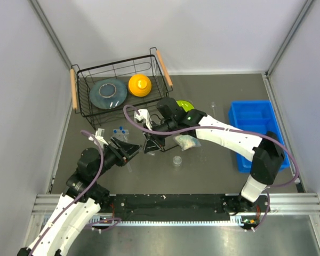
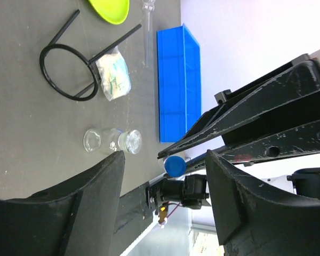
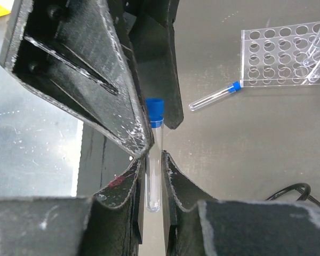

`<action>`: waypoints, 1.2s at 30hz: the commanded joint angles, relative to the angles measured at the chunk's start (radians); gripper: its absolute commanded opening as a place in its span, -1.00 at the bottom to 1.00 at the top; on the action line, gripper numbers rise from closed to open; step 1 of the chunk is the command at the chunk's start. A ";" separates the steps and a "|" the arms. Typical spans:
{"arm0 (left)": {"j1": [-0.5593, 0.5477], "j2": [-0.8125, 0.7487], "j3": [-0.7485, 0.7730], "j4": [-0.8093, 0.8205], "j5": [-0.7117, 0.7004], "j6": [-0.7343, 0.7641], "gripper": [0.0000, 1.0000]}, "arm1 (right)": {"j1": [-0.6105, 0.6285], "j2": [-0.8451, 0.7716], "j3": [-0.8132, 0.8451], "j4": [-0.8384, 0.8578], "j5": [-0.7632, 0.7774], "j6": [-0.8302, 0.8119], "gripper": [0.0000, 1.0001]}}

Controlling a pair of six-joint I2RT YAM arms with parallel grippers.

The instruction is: Organize the chemistry lab equipment

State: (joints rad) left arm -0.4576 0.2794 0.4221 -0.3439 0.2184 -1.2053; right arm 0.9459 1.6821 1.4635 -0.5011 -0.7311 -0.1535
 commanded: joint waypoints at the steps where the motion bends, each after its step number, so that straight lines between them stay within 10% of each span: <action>1: 0.005 0.044 0.017 0.059 0.062 0.007 0.32 | 0.001 -0.039 -0.002 0.029 -0.024 -0.024 -0.89; 23: 0.004 0.093 0.035 0.019 0.058 0.070 -0.86 | -0.001 -0.041 -0.008 0.022 -0.022 -0.043 -0.82; 32: 0.004 0.167 0.211 -0.231 -0.207 0.313 -0.88 | -0.016 -0.116 0.009 -0.105 0.041 -0.193 0.10; 36: 0.005 0.259 0.305 -0.331 -0.387 0.452 -0.88 | -0.094 -0.189 -0.017 -0.134 0.044 -0.228 0.12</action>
State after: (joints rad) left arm -0.4576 0.4622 0.6323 -0.5625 0.0502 -0.9447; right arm 0.9272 1.6196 1.4467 -0.6006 -0.6941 -0.3000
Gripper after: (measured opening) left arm 0.214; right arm 0.554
